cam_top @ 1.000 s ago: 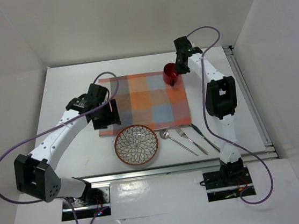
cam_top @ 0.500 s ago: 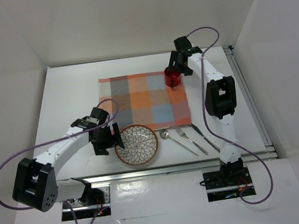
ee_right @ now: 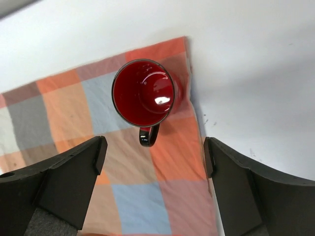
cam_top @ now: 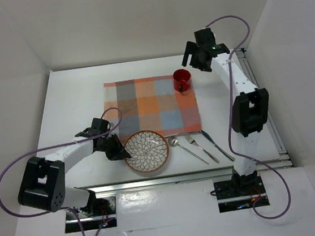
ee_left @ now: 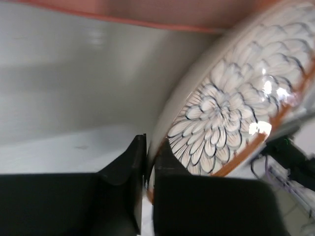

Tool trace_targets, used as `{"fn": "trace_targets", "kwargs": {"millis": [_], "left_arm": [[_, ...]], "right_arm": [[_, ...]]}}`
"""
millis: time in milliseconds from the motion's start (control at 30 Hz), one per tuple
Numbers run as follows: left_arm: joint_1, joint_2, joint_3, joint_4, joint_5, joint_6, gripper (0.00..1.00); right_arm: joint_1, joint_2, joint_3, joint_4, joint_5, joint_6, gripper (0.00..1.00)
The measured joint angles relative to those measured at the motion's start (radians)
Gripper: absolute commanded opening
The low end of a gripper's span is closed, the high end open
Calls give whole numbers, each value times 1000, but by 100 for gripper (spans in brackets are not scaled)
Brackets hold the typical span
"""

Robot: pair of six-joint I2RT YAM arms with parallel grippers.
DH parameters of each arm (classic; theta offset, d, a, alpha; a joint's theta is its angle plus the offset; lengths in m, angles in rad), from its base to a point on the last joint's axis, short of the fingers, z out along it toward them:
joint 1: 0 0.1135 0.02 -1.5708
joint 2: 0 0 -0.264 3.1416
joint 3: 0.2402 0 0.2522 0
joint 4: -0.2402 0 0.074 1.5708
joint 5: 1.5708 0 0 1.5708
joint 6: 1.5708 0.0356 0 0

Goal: Set the dinner table for one person

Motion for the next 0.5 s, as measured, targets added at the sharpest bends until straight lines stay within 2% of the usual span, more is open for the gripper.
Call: {"fn": "trace_targets", "kwargs": {"millis": [33, 100, 300, 500], "left_arm": [[8, -8, 3, 5, 39, 3, 0], [5, -42, 27, 2, 73, 11, 0], [14, -121, 135, -160, -50, 73, 0], [38, -138, 347, -288, -73, 125, 0]], "right_arm": [[-6, -34, -17, 3, 2, -2, 93], [-18, -85, -41, 13, 9, -5, 93], [-47, -177, -139, 27, 25, -26, 93], [-56, -262, -319, 29, 23, -40, 93]]}}
